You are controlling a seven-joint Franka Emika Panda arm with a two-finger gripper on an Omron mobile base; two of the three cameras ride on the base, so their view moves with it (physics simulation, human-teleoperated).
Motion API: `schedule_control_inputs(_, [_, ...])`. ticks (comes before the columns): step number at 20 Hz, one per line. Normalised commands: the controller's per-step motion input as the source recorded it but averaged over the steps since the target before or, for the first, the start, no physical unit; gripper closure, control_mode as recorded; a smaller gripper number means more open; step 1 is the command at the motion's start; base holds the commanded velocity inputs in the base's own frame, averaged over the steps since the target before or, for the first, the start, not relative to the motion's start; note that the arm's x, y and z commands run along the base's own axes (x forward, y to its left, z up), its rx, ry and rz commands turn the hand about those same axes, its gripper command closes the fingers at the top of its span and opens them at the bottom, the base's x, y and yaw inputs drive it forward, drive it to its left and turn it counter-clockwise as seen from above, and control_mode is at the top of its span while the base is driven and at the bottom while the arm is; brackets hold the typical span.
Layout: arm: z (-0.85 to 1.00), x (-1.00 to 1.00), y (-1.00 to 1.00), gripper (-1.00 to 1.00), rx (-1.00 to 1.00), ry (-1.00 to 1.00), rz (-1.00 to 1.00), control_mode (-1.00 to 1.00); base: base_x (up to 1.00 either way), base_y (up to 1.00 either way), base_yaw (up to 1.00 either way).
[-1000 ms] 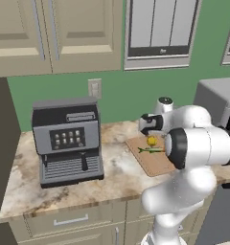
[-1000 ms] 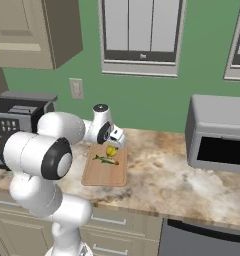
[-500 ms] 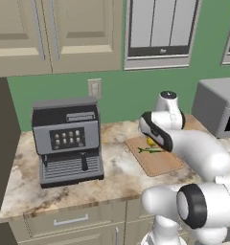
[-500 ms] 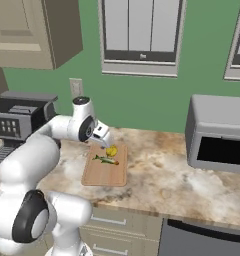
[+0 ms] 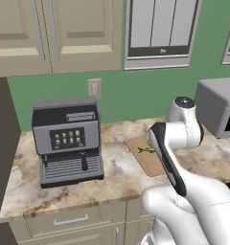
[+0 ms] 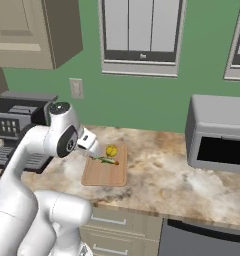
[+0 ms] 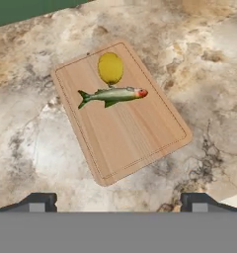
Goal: Retrieve a lemon from the fridge and place it on the cutting board with the fish.
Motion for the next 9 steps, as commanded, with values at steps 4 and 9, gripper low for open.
schedule_control_inputs(4, [0.21, -0.56, 0.0, -1.0, 0.0, -0.01, 0.0, -1.0, 0.0, 0.0, 0.0])
schedule_control_inputs(9, [0.24, -0.25, 0.0, -1.0, 0.0, 0.0, -0.01, -1.0, 0.0, 0.0, 0.0])
